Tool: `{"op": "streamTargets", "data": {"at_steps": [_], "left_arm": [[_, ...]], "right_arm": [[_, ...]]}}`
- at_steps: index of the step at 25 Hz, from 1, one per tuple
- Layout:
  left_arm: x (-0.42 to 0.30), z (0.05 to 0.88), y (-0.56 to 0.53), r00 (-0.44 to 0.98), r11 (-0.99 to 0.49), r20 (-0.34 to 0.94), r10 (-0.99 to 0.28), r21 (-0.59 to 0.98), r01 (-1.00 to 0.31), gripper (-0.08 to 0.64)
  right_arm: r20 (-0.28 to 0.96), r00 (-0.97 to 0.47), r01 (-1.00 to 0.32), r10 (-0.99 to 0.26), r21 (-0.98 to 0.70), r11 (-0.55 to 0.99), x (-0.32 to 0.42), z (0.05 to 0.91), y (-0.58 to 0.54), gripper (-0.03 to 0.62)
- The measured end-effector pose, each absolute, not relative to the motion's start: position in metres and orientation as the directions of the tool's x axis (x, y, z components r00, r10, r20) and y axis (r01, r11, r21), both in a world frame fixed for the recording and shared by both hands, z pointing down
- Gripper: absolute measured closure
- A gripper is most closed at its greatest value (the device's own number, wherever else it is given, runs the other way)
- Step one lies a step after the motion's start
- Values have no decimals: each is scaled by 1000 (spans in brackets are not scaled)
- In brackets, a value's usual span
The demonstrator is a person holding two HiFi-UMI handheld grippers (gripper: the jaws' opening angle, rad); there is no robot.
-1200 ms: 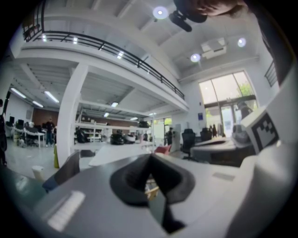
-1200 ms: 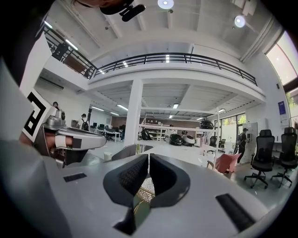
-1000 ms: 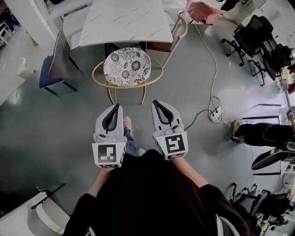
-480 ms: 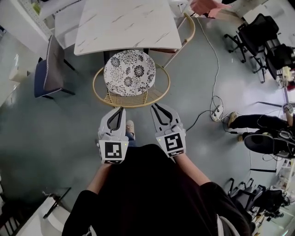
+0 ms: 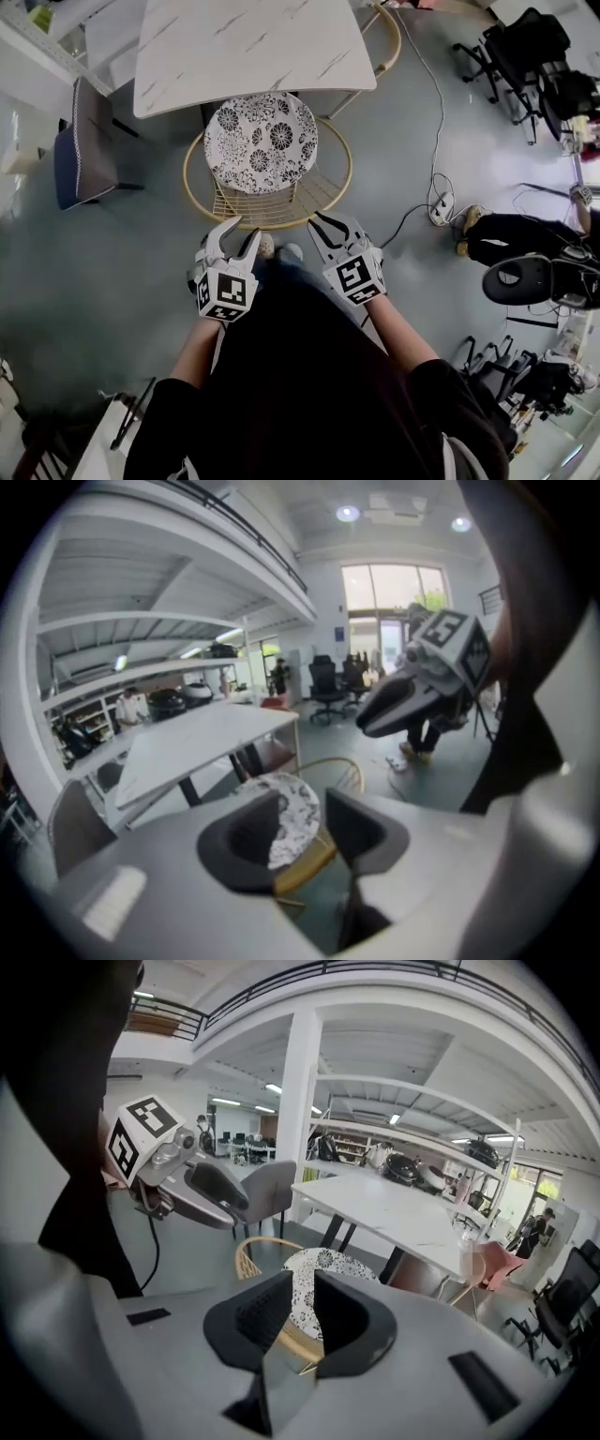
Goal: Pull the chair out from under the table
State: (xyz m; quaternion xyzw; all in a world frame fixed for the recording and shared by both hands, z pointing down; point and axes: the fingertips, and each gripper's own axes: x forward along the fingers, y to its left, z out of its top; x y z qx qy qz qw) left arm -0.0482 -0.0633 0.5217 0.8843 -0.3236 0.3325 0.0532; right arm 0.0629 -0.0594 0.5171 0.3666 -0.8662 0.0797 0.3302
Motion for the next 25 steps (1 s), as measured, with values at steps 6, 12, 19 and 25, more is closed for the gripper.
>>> {"op": "streamTargets", "data": {"at_steps": [6, 12, 19, 25], "left_arm": [[-52, 577, -54, 521, -904, 772, -363, -157, -397, 363], [-59, 631, -50, 376, -962, 886, -272, -236, -139, 356], [-64, 678, -47, 228, -968, 947, -226, -245, 59, 364], [-68, 699, -50, 153, -949, 960, -233, -259, 178, 402]], "right_arm": [[773, -465, -518, -431, 157, 841, 67, 569, -56, 442], [893, -339, -209, -295, 234, 950, 77, 629, -47, 423], [955, -173, 107, -243, 263, 959, 90, 687, -48, 423], [963, -105, 220, -247, 264, 939, 96, 712, -58, 423]]}}
